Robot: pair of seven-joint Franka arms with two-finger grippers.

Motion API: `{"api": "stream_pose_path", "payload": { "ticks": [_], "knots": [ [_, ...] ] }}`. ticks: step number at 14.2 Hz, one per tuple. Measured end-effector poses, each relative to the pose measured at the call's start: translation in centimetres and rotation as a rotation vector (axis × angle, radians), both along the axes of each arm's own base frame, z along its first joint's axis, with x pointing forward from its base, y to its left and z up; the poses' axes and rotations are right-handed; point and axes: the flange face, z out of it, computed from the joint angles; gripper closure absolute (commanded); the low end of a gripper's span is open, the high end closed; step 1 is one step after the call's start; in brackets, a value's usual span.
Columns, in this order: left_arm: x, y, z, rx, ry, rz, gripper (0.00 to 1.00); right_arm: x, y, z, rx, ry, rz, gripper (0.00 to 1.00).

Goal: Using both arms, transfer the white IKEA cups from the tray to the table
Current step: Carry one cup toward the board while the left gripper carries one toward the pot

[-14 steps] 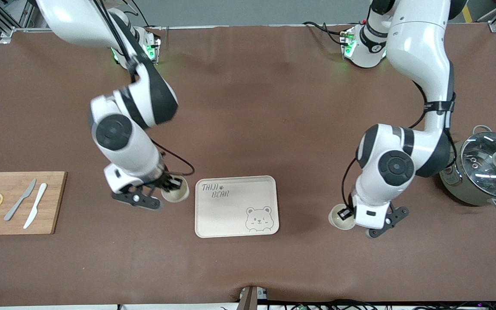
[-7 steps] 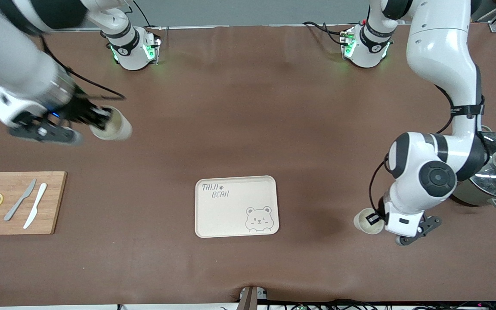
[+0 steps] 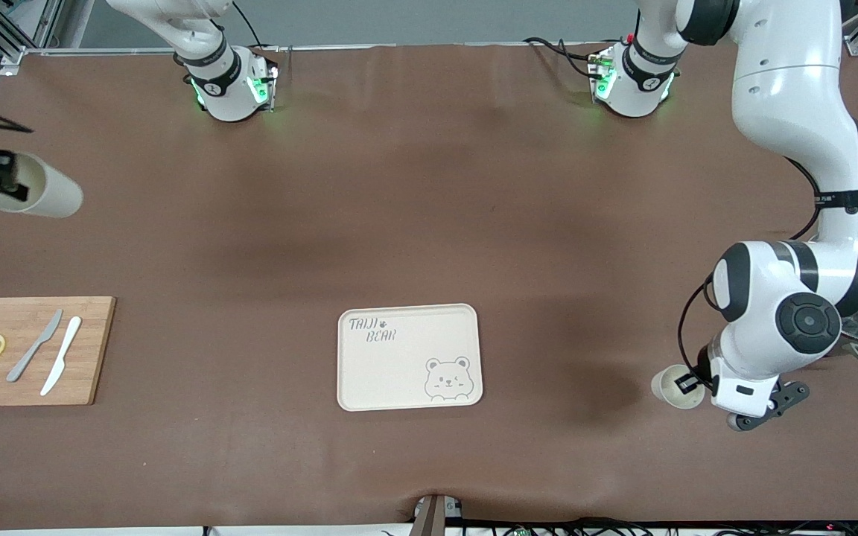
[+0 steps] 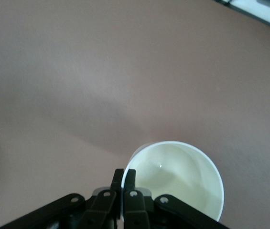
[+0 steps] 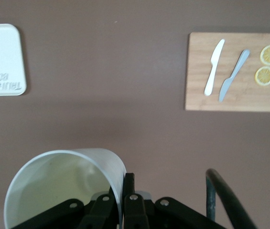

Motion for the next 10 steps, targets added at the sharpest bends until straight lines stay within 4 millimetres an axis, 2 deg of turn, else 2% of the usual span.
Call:
{"api": "stream_pose_path", "payload": {
  "ticks": [2, 4, 7, 10],
  "knots": [
    [0.5, 2.0, -1.5, 0.004, -0.022, 0.001, 1.0, 2.7, -2.0, -4.1, 0.006, -0.009, 0.007, 1.0],
    [0.7, 3.0, -3.1, 0.008, -0.034, -0.001, 1.0, 6.1, -2.9, -9.9, 0.01, -0.008, 0.005, 1.0],
    [0.9, 2.9, -5.0, 0.01, -0.038, -0.006, 1.0, 9.9, -3.6, -18.1, 0.015, -0.002, 0.01, 1.0],
    [0.8, 2.7, -6.0, 0.01, -0.027, -0.008, 1.0, 11.8, -3.8, -23.9, 0.019, 0.0, 0.012, 1.0]
  ]
}}
